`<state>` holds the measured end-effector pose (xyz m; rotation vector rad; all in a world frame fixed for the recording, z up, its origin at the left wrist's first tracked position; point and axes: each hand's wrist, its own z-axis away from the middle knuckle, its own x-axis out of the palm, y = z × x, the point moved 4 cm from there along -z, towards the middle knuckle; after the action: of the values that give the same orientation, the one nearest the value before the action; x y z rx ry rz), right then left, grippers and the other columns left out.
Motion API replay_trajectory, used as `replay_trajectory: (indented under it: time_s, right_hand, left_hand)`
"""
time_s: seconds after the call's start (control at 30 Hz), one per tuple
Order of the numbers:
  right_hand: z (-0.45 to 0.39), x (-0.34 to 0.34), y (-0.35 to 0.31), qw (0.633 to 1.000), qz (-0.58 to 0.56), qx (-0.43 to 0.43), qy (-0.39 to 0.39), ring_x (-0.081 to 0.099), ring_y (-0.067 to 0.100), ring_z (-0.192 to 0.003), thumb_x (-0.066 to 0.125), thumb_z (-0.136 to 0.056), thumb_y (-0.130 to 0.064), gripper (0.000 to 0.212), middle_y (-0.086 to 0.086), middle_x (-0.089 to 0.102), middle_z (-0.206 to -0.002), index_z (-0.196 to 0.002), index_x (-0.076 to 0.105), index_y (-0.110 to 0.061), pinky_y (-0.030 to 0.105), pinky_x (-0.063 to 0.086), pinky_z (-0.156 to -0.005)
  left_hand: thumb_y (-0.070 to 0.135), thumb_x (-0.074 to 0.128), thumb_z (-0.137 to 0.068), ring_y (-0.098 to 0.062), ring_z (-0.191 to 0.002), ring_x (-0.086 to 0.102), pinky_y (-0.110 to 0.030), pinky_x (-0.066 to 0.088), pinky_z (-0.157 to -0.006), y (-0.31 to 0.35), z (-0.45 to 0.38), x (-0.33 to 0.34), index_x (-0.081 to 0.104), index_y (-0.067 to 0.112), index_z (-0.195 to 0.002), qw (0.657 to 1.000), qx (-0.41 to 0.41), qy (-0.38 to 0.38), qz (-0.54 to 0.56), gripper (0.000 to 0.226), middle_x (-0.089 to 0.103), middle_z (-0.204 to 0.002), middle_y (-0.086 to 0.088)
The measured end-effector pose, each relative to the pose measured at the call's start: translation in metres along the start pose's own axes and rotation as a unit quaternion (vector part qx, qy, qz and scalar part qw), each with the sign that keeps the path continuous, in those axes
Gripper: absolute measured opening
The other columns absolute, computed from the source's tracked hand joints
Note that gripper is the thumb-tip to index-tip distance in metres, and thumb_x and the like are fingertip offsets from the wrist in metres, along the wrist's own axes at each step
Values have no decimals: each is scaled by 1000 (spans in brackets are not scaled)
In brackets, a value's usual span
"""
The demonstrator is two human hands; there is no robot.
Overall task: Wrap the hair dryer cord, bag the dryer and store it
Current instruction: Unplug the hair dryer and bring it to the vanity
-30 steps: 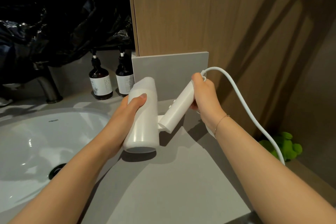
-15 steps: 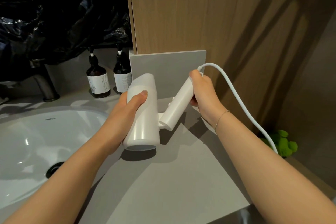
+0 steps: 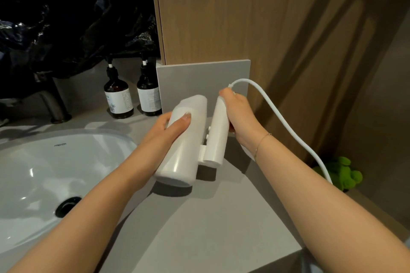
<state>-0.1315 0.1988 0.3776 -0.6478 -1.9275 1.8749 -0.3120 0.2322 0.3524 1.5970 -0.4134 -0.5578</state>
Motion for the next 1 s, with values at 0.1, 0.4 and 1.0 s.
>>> replay_trajectory:
  time_s: [0.1, 0.4, 1.0]
  right_hand:
    - [-11, -14, 11, 994, -81, 61, 48, 56, 17, -75, 44, -98, -36, 23, 6, 51, -84, -109, 46, -17, 23, 49, -57]
    - [-9, -9, 24, 954, -240, 177, -31, 52, 13, -50, 51, -98, -35, 24, 16, 54, -92, -99, 48, -11, 14, 40, -34]
    - [27, -36, -23, 793, 410, -409, 188, 46, 15, -117, 56, -96, -23, 35, 1, 53, -126, -130, 56, -17, 31, 44, -102]
  left_hand:
    - [63, 60, -74, -2, -103, 62, -33, 48, -94, 8, -1, -11, 45, 45, -132, 993, 96, 64, -27, 62, 55, -127, 19]
    - [38, 79, -72, 2, -107, 44, -16, 43, -84, 25, 12, -9, 46, 27, -122, 838, 386, 173, -346, 61, 45, -127, 2]
    - [26, 70, -85, -24, -99, 64, -36, 62, -73, -7, -4, -43, 54, 18, -122, 927, -47, 183, 323, 41, 59, -116, -9]
